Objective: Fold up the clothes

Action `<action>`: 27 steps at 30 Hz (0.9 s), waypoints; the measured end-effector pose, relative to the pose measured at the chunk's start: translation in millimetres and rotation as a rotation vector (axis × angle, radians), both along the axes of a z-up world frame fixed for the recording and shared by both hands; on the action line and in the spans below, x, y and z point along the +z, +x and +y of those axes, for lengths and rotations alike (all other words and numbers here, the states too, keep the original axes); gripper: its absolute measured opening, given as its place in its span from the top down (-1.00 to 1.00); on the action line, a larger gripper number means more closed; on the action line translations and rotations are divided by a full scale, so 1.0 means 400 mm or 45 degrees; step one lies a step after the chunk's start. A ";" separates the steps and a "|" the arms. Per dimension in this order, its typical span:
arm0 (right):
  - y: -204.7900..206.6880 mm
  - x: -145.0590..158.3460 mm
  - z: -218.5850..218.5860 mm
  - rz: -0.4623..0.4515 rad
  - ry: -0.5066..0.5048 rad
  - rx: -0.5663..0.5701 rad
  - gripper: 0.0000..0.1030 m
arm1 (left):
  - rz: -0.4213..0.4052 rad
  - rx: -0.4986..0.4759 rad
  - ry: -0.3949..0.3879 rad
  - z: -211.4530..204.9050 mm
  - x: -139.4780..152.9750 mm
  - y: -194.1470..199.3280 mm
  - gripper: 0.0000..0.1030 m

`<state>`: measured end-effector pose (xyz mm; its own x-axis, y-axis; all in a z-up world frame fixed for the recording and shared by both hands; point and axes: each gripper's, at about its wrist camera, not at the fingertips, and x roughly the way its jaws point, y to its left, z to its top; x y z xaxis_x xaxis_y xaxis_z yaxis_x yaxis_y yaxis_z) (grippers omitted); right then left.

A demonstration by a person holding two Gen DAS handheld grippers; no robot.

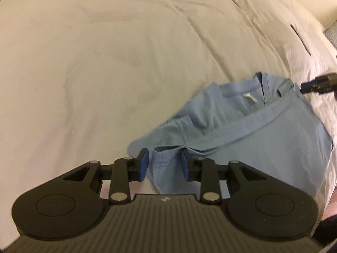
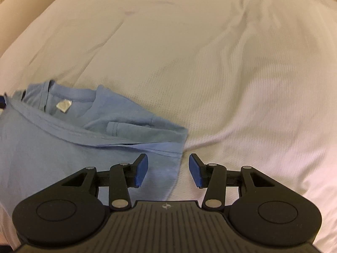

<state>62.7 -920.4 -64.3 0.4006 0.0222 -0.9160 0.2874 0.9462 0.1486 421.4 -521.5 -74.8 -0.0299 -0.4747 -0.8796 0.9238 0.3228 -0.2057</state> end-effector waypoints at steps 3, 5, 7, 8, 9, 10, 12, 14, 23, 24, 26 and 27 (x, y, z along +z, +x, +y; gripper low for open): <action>-0.003 -0.016 -0.003 0.001 0.003 -0.035 0.11 | 0.012 -0.015 -0.007 -0.013 -0.007 0.006 0.95; -0.003 -0.024 -0.008 -0.007 0.013 -0.061 0.11 | 0.021 -0.020 0.002 -0.008 -0.010 0.011 0.98; -0.004 -0.034 -0.018 -0.022 0.046 -0.096 0.11 | 0.029 -0.017 0.012 -0.001 -0.013 0.017 0.98; -0.002 -0.040 -0.022 -0.024 0.058 -0.106 0.13 | 0.036 -0.014 0.013 0.004 -0.011 0.019 0.98; 0.001 -0.047 -0.025 -0.025 0.065 -0.114 0.19 | 0.038 -0.012 0.014 0.007 -0.008 0.018 0.98; 0.003 -0.054 -0.029 -0.020 0.073 -0.120 0.32 | 0.039 -0.011 0.014 0.010 -0.005 0.017 0.99; -0.003 -0.054 -0.039 -0.015 0.086 -0.153 0.95 | 0.044 0.015 -0.022 0.022 0.020 0.017 0.99; -0.018 -0.035 -0.046 -0.025 0.082 -0.194 0.96 | 0.051 0.061 -0.077 0.038 0.050 0.023 0.99; -0.016 0.007 -0.056 -0.090 0.054 -0.224 0.98 | 0.066 0.127 -0.068 0.006 0.026 0.057 0.99; -0.007 -0.006 -0.061 -0.073 0.058 -0.224 0.98 | 0.069 0.128 -0.051 -0.001 0.018 0.058 0.99; 0.002 -0.026 -0.070 -0.054 0.063 -0.229 0.98 | 0.072 0.127 -0.023 -0.010 0.000 0.060 0.99; 0.004 -0.032 -0.072 -0.044 0.067 -0.230 0.96 | 0.073 0.127 -0.010 -0.014 -0.009 0.060 0.99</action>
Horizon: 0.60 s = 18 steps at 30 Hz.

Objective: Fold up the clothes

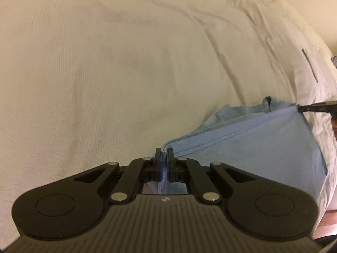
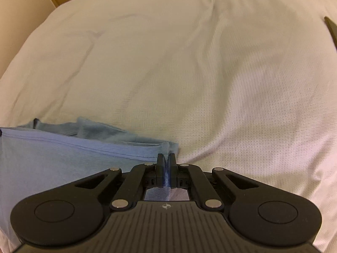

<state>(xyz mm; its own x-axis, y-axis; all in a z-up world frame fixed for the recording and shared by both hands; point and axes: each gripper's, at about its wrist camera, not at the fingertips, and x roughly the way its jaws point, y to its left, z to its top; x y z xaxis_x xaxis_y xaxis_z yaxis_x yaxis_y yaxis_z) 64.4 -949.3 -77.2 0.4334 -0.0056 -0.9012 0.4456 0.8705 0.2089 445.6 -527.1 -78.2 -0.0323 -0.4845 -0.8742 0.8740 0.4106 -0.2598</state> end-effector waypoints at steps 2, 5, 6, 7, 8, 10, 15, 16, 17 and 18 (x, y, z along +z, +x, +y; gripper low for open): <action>0.005 -0.011 -0.002 0.020 0.011 0.002 0.84 | -0.002 -0.006 0.013 -0.005 -0.008 -0.002 0.99; -0.006 -0.008 -0.012 0.018 0.031 -0.006 0.64 | -0.001 -0.006 0.019 -0.008 -0.009 -0.003 0.99; -0.011 -0.004 -0.015 0.011 0.034 -0.003 0.64 | -0.001 -0.007 0.021 -0.009 -0.010 -0.002 0.99; -0.015 0.001 -0.019 0.002 0.041 -0.001 0.64 | -0.001 -0.007 0.023 -0.009 -0.010 -0.001 0.99; -0.018 0.002 -0.024 -0.006 0.052 -0.003 0.64 | -0.004 -0.011 0.027 -0.012 -0.013 -0.003 0.99; -0.011 -0.004 -0.033 -0.021 0.076 -0.009 0.64 | -0.012 -0.020 0.036 -0.015 -0.013 -0.006 0.99; 0.014 -0.014 -0.029 -0.001 0.035 0.028 0.96 | -0.038 -0.040 0.017 -0.004 0.022 -0.015 0.99; 0.009 -0.003 -0.025 -0.009 0.017 0.025 0.97 | -0.050 -0.042 -0.002 0.004 0.039 -0.015 0.99; 0.001 0.012 -0.023 -0.026 0.003 0.021 0.98 | -0.059 -0.041 -0.020 0.009 0.053 -0.017 0.98; -0.008 0.032 -0.020 -0.042 -0.017 0.022 0.98 | -0.071 -0.038 -0.037 0.012 0.066 -0.017 0.98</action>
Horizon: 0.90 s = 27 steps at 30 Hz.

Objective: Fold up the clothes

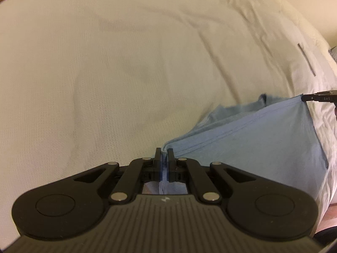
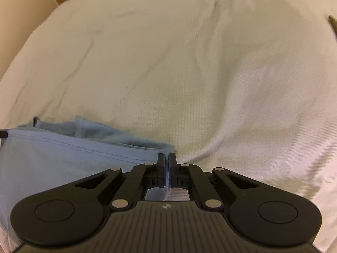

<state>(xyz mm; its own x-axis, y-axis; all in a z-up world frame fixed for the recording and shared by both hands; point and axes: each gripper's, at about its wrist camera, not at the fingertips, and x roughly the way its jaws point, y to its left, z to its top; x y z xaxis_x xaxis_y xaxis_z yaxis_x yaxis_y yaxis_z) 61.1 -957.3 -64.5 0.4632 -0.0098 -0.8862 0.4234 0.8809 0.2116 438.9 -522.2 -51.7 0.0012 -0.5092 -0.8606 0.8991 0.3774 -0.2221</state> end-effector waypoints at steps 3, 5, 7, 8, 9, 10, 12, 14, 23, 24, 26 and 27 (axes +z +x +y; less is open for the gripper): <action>-0.010 0.045 0.015 -0.057 -0.062 0.020 0.98 | -0.021 0.017 -0.007 -0.008 0.000 0.007 0.98; -0.010 0.055 0.013 -0.081 -0.084 0.022 0.99 | -0.030 0.030 -0.002 -0.019 -0.015 0.013 0.98; 0.002 0.046 0.003 -0.087 -0.096 0.009 0.99 | -0.033 0.041 0.013 -0.033 -0.039 0.019 0.98; 0.011 0.036 -0.002 -0.084 -0.099 0.012 0.99 | -0.032 0.046 0.026 -0.041 -0.054 0.022 0.98; 0.022 0.026 -0.006 -0.079 -0.103 0.020 0.99 | -0.026 0.053 0.058 -0.047 -0.073 0.023 0.98; 0.032 0.015 -0.010 -0.074 -0.106 0.028 0.99 | -0.021 0.060 0.091 -0.053 -0.092 0.023 0.97; 0.052 -0.010 -0.015 -0.056 -0.113 0.047 0.98 | -0.023 0.092 0.139 -0.051 -0.110 0.023 0.94; 0.065 -0.034 -0.015 -0.025 -0.120 0.062 0.95 | -0.042 0.145 0.148 -0.035 -0.099 0.021 0.88; 0.014 0.061 0.090 -0.096 -0.149 0.047 0.61 | -0.099 0.111 0.044 -0.016 0.002 -0.127 0.88; 0.013 0.057 0.116 -0.103 -0.101 0.063 0.61 | -0.092 0.058 0.051 -0.032 -0.008 -0.152 0.87; 0.021 0.030 0.183 -0.099 -0.002 0.148 0.62 | -0.065 -0.017 0.080 -0.059 -0.042 -0.181 0.80; 0.024 0.013 0.209 -0.089 0.031 0.183 0.62 | -0.059 -0.029 0.103 -0.062 -0.063 -0.181 0.80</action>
<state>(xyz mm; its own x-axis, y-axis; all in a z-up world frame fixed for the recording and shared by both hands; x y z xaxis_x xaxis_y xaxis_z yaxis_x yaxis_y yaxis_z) 70.7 -873.6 -59.1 0.5186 0.0823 -0.8510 0.2769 0.9256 0.2582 366.6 -547.0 -76.9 0.0312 -0.4382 -0.8983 0.9163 0.3715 -0.1494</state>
